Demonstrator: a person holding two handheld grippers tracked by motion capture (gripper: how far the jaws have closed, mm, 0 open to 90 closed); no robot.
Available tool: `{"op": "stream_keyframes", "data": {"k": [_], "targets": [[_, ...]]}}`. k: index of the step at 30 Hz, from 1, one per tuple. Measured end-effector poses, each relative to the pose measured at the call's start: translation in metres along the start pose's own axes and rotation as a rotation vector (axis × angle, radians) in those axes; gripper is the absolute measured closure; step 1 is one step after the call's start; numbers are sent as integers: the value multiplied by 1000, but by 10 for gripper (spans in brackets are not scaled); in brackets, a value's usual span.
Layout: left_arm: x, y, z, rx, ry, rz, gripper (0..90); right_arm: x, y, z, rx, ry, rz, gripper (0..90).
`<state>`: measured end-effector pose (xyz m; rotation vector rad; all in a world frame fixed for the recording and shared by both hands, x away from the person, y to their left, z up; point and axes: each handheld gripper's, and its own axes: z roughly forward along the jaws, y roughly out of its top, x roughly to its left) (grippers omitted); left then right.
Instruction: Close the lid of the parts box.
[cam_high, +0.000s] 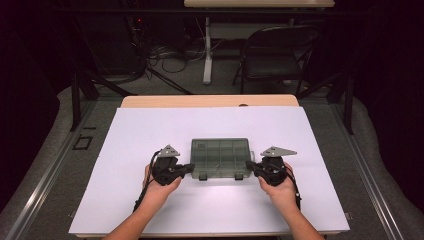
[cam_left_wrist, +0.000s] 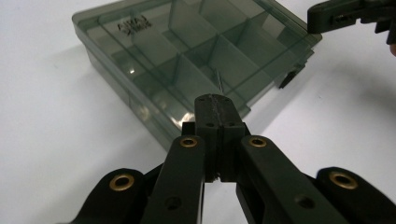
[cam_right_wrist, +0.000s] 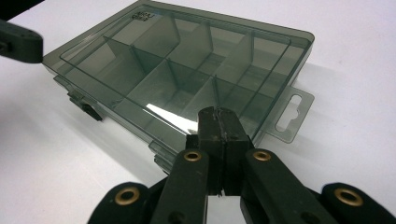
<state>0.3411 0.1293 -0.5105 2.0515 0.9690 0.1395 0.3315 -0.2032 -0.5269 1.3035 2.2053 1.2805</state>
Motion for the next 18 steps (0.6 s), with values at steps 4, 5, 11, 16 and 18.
{"op": "stream_keyframes", "data": {"k": [4,5,11,16,18], "targets": [[3,2,8,13,5,-10,900,0,0,0,1,-1,-2,900],[4,2,9,17,5,-14,900,0,-1,0,-4,-3,-4,900],[5,-2,12,28,4,-13,900,0,-1,1,5,-1,-8,900],[4,-2,12,28,5,-15,900,0,-1,1,5,-3,-6,900],[4,-2,12,26,5,-15,900,0,-1,1,5,-6,-6,900]]}}
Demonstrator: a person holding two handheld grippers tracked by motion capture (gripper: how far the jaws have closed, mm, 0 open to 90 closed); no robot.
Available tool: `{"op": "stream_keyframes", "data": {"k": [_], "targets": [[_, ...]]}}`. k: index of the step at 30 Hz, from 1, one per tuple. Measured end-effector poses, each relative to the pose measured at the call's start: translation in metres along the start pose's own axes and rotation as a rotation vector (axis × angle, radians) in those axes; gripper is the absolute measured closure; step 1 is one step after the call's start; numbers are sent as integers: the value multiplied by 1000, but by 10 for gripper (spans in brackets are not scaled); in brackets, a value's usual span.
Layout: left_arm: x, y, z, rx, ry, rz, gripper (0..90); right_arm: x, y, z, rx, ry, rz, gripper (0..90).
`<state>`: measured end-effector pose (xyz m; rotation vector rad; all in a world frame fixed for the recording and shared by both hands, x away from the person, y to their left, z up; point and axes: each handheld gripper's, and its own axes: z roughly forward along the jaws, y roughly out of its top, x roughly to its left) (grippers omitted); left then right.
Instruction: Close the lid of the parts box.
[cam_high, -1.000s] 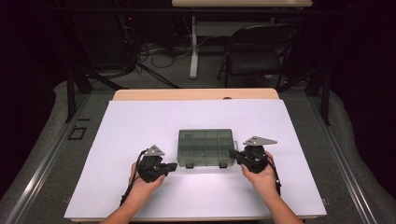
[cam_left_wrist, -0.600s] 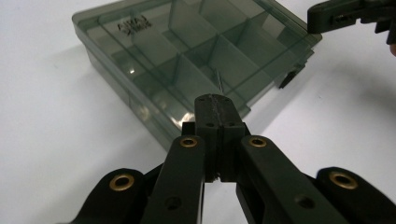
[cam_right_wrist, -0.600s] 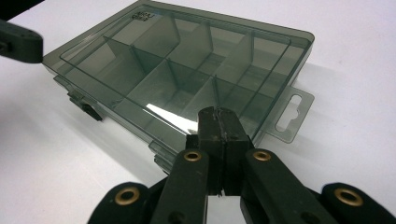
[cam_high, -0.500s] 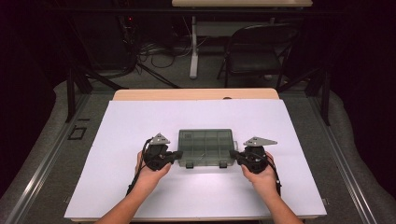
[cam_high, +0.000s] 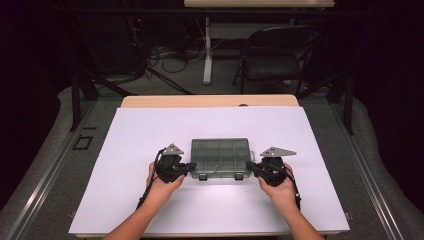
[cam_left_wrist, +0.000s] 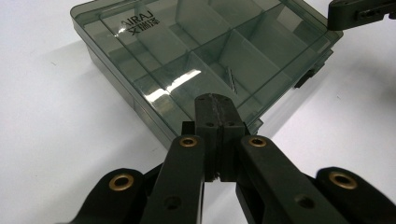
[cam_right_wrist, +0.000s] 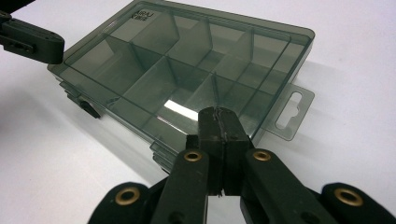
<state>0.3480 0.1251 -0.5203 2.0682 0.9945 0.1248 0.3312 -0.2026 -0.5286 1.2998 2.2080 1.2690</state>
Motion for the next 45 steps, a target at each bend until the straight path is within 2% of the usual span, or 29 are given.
{"op": "stream_keyframes", "data": {"k": [4,10,12,15,18,20,25,27,29,31,33,36,39,41,44,45], "targets": [[1,0,-1,-3,5,2,887,0,0,0,-4,-1,-1,890],[2,-3,-8,-10,12,10,791,1,2,-5,-28,0,-4,830],[5,-4,-11,-17,-1,7,712,2,4,-8,-36,-4,-5,767],[9,-6,-19,-17,9,13,623,3,7,-13,-54,-7,-2,652],[13,-7,-28,-21,14,-14,555,4,11,-16,-62,-6,-1,530],[18,-8,-36,-38,18,-14,511,7,14,-18,-76,-12,-2,452],[23,-9,-49,-59,33,-3,467,17,21,-21,-74,-43,-53,308],[25,-11,-54,-71,25,-10,450,21,21,-21,-63,-36,-49,268],[26,-14,-59,-60,29,-16,446,24,21,-23,-47,-33,-50,208],[28,-17,-63,-63,26,-23,372,26,19,-24,-56,-45,-61,147],[29,-20,-67,-74,42,-23,313,28,19,-26,-65,-55,-44,126],[32,-24,-75,-93,60,-23,246,28,19,-30,-84,-54,-22,2],[35,-28,-80,-111,67,-35,177,29,19,-35,-92,-51,-6,0],[38,-31,-83,-129,69,-45,142,29,18,-38,-90,-75,-16,0],[42,-34,-87,-146,56,-72,107,29,15,-44,-104,-79,-9,0],[43,-36,-88,-150,50,-79,95,29,15,-46,-89,-77,-4,0]]}}
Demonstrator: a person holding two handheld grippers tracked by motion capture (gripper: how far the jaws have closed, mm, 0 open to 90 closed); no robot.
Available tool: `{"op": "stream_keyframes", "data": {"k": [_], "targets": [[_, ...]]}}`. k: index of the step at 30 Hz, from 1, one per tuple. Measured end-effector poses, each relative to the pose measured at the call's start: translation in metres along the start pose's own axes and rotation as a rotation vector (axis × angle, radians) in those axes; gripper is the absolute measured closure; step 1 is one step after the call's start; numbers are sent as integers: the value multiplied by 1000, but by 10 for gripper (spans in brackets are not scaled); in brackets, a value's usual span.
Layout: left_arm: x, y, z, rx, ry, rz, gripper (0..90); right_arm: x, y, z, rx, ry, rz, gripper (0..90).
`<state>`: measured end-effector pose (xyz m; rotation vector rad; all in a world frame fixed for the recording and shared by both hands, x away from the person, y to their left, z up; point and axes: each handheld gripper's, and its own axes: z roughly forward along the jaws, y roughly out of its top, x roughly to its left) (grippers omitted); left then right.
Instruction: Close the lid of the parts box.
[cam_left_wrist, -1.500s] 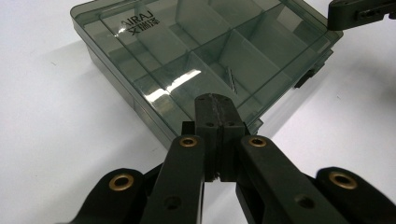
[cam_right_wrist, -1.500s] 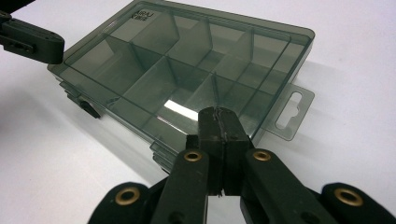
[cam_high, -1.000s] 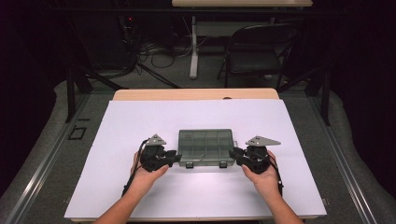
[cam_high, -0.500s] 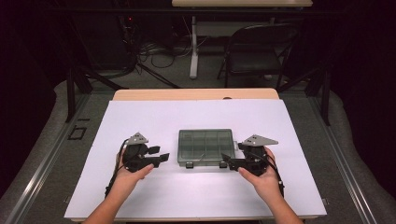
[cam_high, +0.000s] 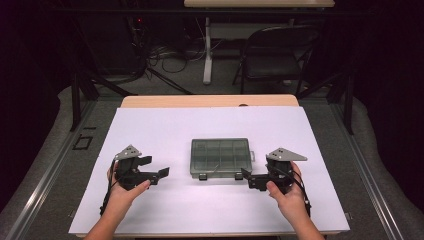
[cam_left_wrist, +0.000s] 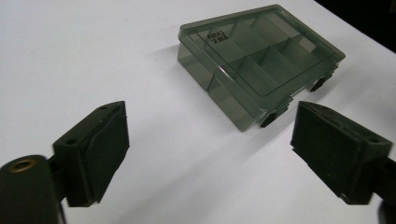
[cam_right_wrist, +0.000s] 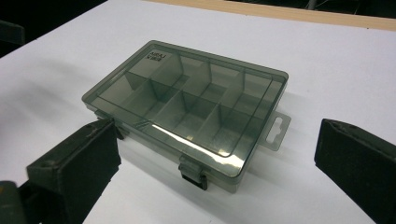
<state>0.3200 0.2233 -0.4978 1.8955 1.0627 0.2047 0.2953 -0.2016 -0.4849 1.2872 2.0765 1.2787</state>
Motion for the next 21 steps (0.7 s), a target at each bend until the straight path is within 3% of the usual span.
{"op": "stream_keyframes", "data": {"k": [4,15,21], "targets": [[3,-6,-6,-2,-28,16,10,-2,-5,-5,-8,-1,8,0],[19,-24,-20,-63,43,12,3,-16,-28,-11,-23,-14,42,0],[27,-28,-23,-87,71,25,3,-19,-35,-12,-28,-32,11,0]]}}
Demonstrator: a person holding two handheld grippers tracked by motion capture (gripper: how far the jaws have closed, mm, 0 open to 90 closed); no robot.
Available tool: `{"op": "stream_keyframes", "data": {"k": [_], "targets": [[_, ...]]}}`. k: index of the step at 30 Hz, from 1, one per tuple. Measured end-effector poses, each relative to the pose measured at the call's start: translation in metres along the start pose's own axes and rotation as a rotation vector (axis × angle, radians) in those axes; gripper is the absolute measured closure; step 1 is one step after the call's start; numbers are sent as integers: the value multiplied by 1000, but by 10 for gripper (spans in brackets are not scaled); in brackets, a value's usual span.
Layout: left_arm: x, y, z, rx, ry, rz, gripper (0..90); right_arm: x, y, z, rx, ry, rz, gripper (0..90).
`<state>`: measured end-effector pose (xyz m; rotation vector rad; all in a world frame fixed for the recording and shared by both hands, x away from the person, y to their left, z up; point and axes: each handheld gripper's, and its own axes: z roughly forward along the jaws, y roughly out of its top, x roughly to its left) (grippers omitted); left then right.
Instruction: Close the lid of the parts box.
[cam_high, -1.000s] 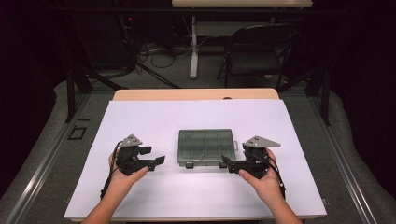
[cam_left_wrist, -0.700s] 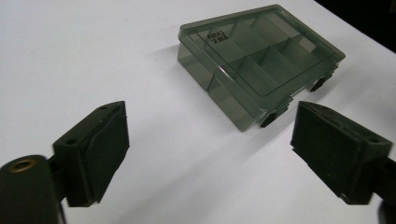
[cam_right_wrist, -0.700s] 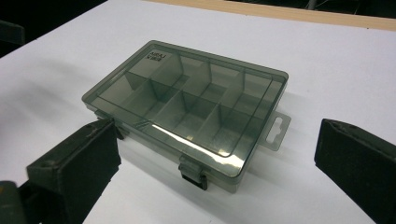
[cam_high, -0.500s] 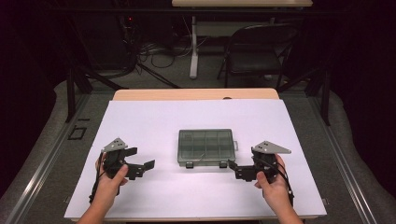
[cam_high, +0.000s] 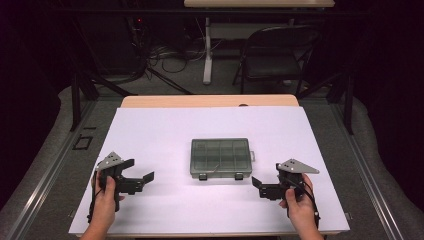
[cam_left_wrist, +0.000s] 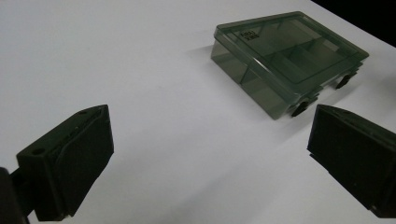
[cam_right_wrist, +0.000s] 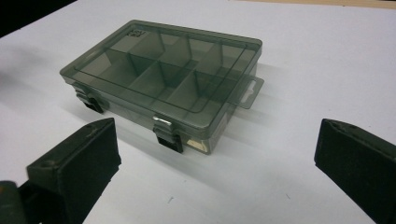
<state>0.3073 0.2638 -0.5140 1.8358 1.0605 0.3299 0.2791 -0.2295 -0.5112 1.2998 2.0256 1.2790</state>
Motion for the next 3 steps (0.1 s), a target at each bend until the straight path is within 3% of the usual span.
{"op": "stream_keyframes", "data": {"k": [3], "targets": [[3,-1,-2,-3,12,-4,3,-1,-1,-1,6,-5,-7,0]]}}
